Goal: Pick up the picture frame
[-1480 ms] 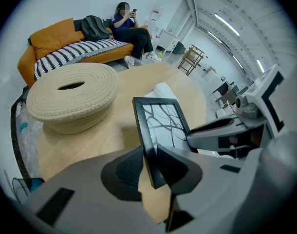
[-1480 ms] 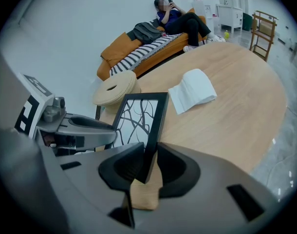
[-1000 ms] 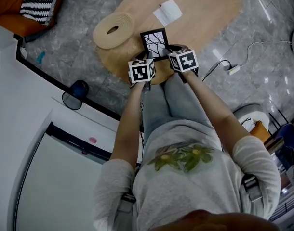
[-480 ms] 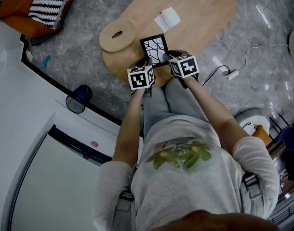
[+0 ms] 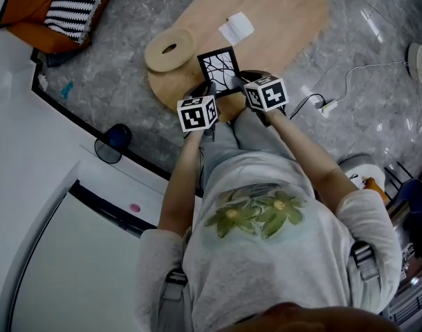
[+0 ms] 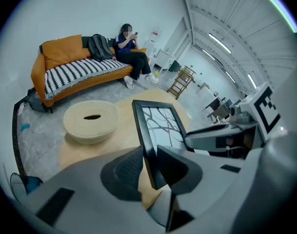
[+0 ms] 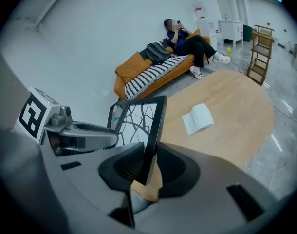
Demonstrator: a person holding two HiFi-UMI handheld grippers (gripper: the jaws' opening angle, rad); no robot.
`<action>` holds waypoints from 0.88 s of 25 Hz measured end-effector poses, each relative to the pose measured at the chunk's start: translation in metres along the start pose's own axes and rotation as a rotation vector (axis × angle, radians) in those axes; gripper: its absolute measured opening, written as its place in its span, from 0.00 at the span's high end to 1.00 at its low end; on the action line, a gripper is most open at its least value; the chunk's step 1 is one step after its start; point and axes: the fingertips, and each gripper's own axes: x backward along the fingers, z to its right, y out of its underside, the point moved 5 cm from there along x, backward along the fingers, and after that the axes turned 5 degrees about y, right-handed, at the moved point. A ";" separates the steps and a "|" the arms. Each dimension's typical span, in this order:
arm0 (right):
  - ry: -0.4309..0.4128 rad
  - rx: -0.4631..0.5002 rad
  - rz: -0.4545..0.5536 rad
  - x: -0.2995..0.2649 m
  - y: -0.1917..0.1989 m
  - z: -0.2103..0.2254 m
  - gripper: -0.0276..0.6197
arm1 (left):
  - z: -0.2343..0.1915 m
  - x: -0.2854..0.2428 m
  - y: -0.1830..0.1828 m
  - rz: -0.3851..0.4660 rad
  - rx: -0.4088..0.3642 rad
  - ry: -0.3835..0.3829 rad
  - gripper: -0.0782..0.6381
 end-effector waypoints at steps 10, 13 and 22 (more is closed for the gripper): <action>-0.006 -0.009 0.061 0.042 -0.018 -0.012 0.82 | 0.026 0.035 -0.023 0.063 -0.065 -0.002 0.75; -0.006 -0.007 0.082 0.055 -0.022 -0.015 0.82 | 0.033 0.044 -0.026 0.080 -0.062 0.004 0.75; -0.018 0.011 0.130 0.087 -0.030 -0.027 0.82 | 0.052 0.072 -0.036 0.123 -0.081 -0.004 0.75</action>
